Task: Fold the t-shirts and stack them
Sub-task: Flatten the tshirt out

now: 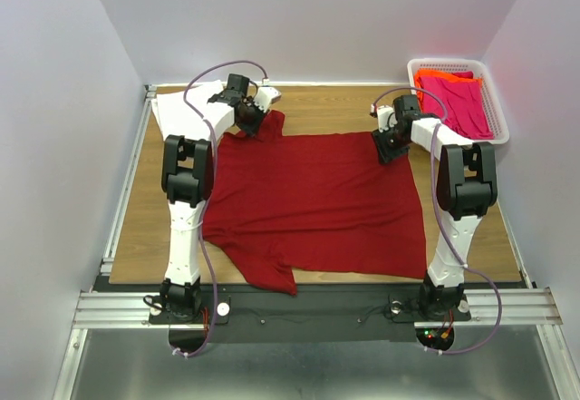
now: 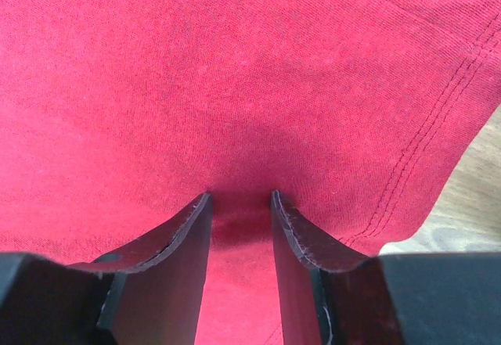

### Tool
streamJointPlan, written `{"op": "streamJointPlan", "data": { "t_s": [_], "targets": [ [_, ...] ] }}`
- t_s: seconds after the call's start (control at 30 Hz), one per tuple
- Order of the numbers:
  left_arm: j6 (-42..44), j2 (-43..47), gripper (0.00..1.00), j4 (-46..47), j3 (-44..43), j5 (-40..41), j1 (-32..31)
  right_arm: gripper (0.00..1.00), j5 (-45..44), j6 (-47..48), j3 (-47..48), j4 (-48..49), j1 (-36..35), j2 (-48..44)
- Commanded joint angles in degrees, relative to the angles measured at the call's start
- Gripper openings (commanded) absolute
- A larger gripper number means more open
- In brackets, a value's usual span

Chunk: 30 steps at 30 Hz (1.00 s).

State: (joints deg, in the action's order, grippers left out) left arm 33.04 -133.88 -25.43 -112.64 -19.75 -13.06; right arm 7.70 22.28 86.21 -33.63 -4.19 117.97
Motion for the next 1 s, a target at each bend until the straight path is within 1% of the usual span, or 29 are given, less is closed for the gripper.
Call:
{"op": "streamJointPlan", "data": {
  "t_s": [0.0, 0.07, 0.13, 0.2, 0.23, 0.37, 0.43, 0.47, 0.5, 0.53, 0.57, 0.63, 0.67, 0.73, 0.83, 0.97],
  "targets": [
    [-2.9, 5.5, 0.00, 4.9, -1.3, -1.3, 1.7, 0.42, -3.7, 0.9, -1.5, -4.5, 0.5, 3.9],
    [-6.2, 5.8, 0.00, 8.5, -1.6, -1.3, 3.2, 0.42, -4.2, 1.1, -1.7, -4.5, 0.6, 3.8],
    [-7.6, 5.7, 0.00, 11.4, -2.7, -0.7, 3.8, 0.42, -4.9, 1.1, -1.6, -4.5, 1.0, 3.8],
    [-9.2, 3.8, 0.00, 13.7, -4.5, 1.1, 4.4, 0.41, -5.9, 1.3, -1.2, -4.5, 1.7, 3.9],
    [-9.8, 3.8, 0.00, 14.1, -5.6, 1.5, 4.7, 0.41, -6.2, 1.4, -1.2, -4.5, 1.9, 4.0],
    [-12.7, -1.6, 0.00, 14.3, -11.8, 2.1, 5.6, 0.41, -7.4, 2.1, -1.0, -4.5, 2.7, 3.9],
    [-14.0, -2.4, 0.00, 13.1, -13.7, -0.8, 6.2, 0.41, -7.5, 2.3, -1.3, -4.5, 3.0, 3.8],
    [-13.3, -2.3, 0.01, 12.0, -13.9, -5.9, 6.3, 0.41, -7.5, 2.7, -1.5, -4.5, 2.9, 3.3],
    [-12.4, -1.7, 0.09, 10.9, -13.6, -7.6, 6.2, 0.41, -7.4, 2.7, -1.6, -4.5, 2.9, 3.1],
    [-10.1, -0.8, 0.19, 10.1, -10.7, -9.0, 5.8, 0.41, -7.0, 2.7, -1.7, -4.6, 3.0, 3.0],
    [-9.0, 1.7, 0.40, 10.1, -8.7, -10.4, 5.4, 0.41, -6.7, 2.6, -1.5, -4.5, 2.9, 3.0],
    [-5.1, 4.8, 0.54, 9.8, -3.1, -10.4, 4.3, 0.41, -5.9, 2.5, -1.2, -4.6, 2.9, 3.1],
    [-4.4, 5.5, 0.65, 9.5, -1.9, -10.3, 3.8, 0.41, -5.7, 2.4, -0.8, -4.6, 3.0, 3.3],
    [-2.6, 5.6, 0.68, 7.5, -0.7, -9.9, 3.2, 0.41, -5.6, 2.4, -0.6, -4.7, 2.9, 3.7],
    [-2.2, 4.7, 0.69, 5.3, -1.0, -10.0, 3.0, 0.41, -5.6, 2.4, -0.7, -4.8, 2.9, 3.8],
    [-1.1, 2.4, 0.69, 3.4, -2.1, -7.5, 1.6, 0.41, -5.8, 2.3, -0.9, -5.0, 2.9, 3.6]
  ]
}}
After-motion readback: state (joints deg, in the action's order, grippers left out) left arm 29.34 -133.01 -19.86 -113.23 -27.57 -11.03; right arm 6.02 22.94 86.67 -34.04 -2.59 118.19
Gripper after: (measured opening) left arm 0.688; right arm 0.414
